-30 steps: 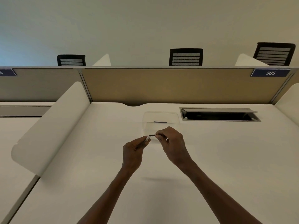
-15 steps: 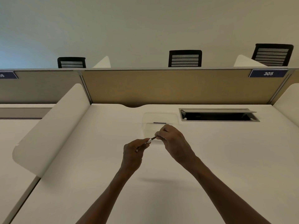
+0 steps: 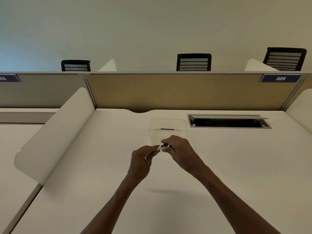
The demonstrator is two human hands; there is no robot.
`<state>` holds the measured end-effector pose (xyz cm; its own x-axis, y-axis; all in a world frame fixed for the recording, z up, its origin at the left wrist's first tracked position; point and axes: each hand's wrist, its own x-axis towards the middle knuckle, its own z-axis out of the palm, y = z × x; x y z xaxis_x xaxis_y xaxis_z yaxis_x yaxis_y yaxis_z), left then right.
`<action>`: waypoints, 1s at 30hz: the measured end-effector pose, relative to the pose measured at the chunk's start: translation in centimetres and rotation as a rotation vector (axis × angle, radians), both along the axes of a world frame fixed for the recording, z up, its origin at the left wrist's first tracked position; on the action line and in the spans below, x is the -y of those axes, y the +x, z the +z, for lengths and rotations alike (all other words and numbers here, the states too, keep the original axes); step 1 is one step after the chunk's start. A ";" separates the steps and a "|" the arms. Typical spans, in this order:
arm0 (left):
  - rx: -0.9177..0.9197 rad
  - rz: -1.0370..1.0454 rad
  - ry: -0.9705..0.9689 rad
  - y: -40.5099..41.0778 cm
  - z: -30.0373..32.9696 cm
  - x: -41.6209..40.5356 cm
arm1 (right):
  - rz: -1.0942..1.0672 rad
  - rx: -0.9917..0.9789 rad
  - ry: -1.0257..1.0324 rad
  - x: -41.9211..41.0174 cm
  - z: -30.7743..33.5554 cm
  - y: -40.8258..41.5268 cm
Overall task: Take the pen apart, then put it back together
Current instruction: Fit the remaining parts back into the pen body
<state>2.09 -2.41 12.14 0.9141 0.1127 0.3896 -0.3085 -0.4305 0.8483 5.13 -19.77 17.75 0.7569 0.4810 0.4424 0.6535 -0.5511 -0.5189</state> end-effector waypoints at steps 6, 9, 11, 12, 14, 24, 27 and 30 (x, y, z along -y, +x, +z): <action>0.041 0.000 0.111 -0.3 0.3 -0.2 | 0.036 0.041 -0.083 0.0 0.6 0.2; 0.047 -0.005 0.135 -0.4 0.5 -0.4 | 0.061 0.051 -0.110 -0.1 0.8 0.1; 0.044 -0.014 0.134 -0.5 0.6 -0.4 | 0.080 0.062 -0.137 -0.2 0.8 0.0; 0.036 -0.020 0.129 -0.5 0.6 -0.4 | 0.082 0.068 -0.148 -0.2 0.8 -0.1; 0.019 -0.037 0.113 -0.7 0.7 -0.5 | 0.077 0.080 -0.166 -0.3 0.7 -0.1; 0.038 -0.030 0.066 -0.6 1.3 -0.4 | -0.022 0.247 -0.301 -0.7 -0.6 -1.0; 0.071 -0.009 0.078 -0.5 1.4 -0.5 | -0.082 0.229 -0.298 -1.3 -0.6 -1.0; 0.101 0.008 0.119 -0.2 1.4 -0.6 | -0.117 0.203 -0.297 -1.9 -0.4 -1.0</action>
<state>1.88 -1.79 13.51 0.8686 0.0677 0.4909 -0.3859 -0.5292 0.7557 4.09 -17.89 17.30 0.7257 0.5261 0.4433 0.6502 -0.7350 -0.1922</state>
